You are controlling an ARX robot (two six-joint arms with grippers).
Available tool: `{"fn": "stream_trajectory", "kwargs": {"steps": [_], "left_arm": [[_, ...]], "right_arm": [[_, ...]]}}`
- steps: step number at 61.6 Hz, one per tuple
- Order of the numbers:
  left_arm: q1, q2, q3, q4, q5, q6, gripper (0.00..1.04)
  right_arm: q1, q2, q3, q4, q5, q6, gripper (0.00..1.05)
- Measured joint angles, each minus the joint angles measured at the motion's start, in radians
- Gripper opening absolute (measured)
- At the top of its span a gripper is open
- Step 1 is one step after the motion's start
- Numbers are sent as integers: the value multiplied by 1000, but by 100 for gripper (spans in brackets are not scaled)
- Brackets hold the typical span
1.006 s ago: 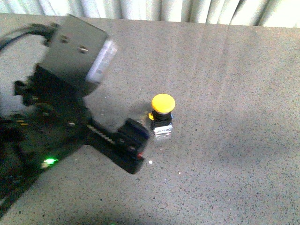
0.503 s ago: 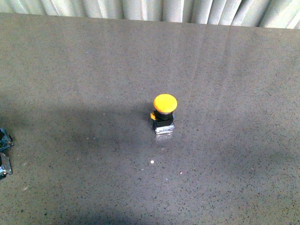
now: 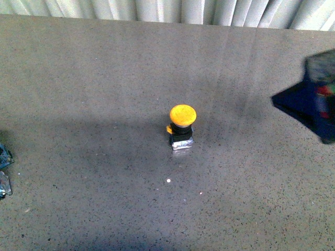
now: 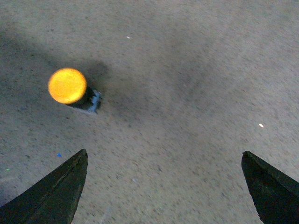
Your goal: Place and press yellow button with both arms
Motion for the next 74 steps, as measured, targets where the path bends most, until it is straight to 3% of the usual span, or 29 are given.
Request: {"fn": "stream_trajectory", "kwargs": {"steps": [7, 20, 39, 60, 66, 74], "left_arm": [[0, -57, 0, -52, 0, 0, 1], [0, -180, 0, -170, 0, 0, 1], [0, -283, 0, -273, 0, 0, 1], [0, -365, 0, -354, 0, 0, 1], [0, -481, 0, -505, 0, 0, 1], [0, -522, 0, -528, -3, 0, 1]], "right_arm": [[88, 140, 127, -8, 37, 27, 93], [198, 332, 251, -35, 59, 119, 49], [212, 413, 293, -38, 70, 156, 2], [219, 449, 322, -39, 64, 173, 1], [227, 453, 326, -39, 58, 177, 1], [232, 463, 327, -40, 59, 178, 1]]}}
